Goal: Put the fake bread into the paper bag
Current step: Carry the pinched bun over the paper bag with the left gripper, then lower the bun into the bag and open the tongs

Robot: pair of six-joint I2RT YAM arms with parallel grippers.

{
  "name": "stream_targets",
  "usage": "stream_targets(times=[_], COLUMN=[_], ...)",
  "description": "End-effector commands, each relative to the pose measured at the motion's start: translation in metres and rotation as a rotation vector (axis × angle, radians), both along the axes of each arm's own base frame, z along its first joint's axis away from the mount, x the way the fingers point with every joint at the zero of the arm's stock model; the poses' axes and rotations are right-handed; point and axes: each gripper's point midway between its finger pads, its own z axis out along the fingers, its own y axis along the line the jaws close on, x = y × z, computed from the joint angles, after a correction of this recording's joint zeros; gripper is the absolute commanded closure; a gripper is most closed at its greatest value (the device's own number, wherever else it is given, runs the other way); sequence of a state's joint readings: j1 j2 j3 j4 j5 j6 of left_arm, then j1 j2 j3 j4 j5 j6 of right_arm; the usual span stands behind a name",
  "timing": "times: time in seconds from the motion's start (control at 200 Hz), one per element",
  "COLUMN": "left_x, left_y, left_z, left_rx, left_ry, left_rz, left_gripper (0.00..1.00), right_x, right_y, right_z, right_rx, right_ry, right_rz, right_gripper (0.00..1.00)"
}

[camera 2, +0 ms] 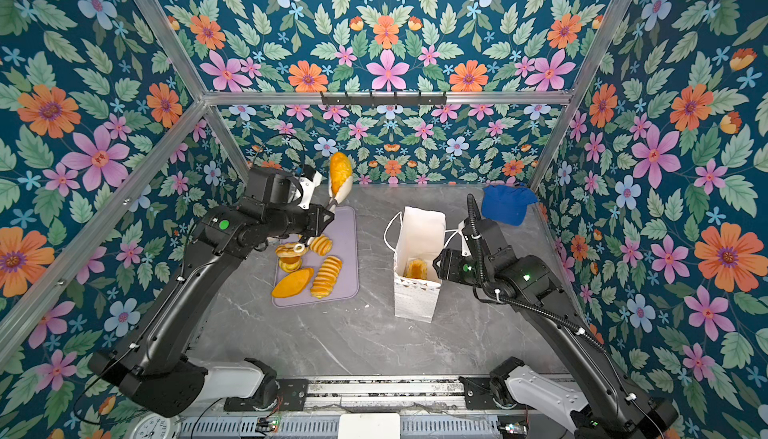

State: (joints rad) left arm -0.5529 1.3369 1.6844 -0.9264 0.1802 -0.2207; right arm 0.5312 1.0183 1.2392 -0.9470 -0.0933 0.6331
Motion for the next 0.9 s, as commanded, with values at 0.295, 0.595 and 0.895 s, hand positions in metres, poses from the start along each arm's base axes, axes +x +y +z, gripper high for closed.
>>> stream_targets(times=[0.295, 0.595, 0.895], left_x=[-0.057, -0.102, -0.113], left_y=[-0.054, -0.102, -0.124], left_z=[0.070, 0.043, -0.012], left_rx=[-0.119, -0.031, 0.117], left_ry=[-0.187, -0.121, -0.017], left_rz=[-0.241, -0.363, -0.386], left_gripper=[0.82, 0.83, 0.84], right_x=[0.004, 0.004, -0.004], right_y=[-0.005, -0.010, -0.018], right_z=[-0.001, 0.001, 0.003], right_rx=[-0.021, -0.045, -0.050], right_ry=[-0.002, -0.011, -0.016], right_rz=[-0.032, -0.048, -0.061], right_gripper=[0.33, 0.33, 0.33])
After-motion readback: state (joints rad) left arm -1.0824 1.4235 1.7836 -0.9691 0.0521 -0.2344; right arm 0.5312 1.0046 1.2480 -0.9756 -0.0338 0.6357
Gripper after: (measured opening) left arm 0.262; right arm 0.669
